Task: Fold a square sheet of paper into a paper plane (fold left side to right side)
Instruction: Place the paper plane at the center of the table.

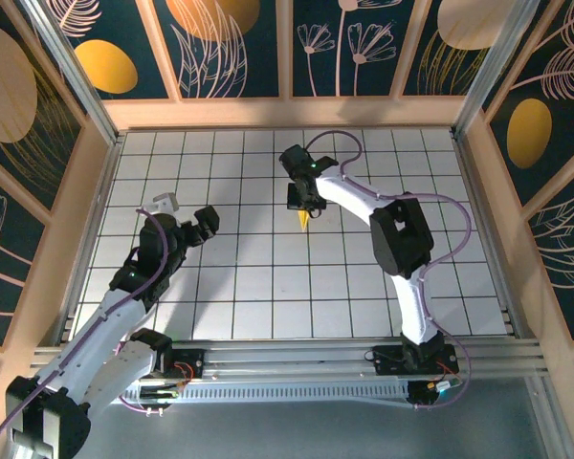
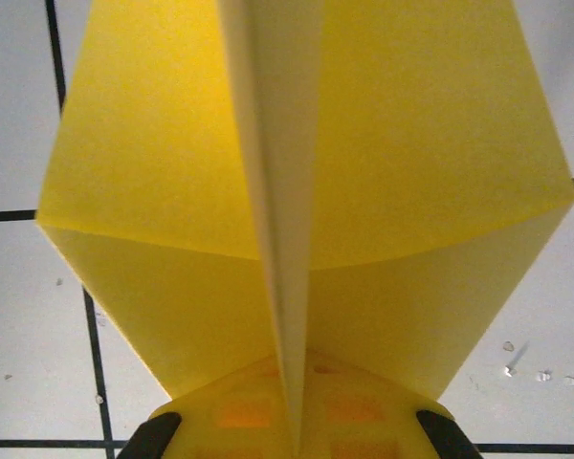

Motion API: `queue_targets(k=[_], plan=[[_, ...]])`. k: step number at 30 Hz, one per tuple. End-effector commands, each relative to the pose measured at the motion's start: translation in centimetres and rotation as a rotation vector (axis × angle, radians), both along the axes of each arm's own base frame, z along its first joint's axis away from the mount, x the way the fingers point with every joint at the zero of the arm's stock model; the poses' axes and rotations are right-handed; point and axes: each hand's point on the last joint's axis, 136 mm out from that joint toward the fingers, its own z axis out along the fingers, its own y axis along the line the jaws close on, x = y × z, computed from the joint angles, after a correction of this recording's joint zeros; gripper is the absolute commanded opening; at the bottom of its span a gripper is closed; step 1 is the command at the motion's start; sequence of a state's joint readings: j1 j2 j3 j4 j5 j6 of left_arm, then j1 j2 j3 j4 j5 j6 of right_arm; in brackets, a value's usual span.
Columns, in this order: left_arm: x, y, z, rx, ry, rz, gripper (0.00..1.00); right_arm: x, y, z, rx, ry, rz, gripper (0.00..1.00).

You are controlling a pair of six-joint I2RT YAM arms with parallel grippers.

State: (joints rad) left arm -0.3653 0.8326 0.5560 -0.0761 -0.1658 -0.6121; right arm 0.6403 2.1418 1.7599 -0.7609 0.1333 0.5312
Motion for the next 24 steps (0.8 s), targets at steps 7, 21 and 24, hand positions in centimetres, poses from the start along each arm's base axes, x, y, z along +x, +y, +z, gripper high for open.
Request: queue_targets(k=[7, 21, 24], plan=[[-0.6, 0.0, -1.5, 0.06, 0.025, -0.04, 0.99, 0.6, 0.6, -0.7, -0.006, 0.062, -0.027, 0.06], [-1.1, -0.5, -2.9, 0.059, 0.058, -0.08, 0.99, 1.3, 1.2, -3.1, -0.055, 0.13, -0.001, 0.08], [-1.1, -0.6, -3.0, 0.058, 0.06, -0.083, 0.99, 1.2, 0.9, -3.6, -0.084, 0.145, 0.009, 0.09]])
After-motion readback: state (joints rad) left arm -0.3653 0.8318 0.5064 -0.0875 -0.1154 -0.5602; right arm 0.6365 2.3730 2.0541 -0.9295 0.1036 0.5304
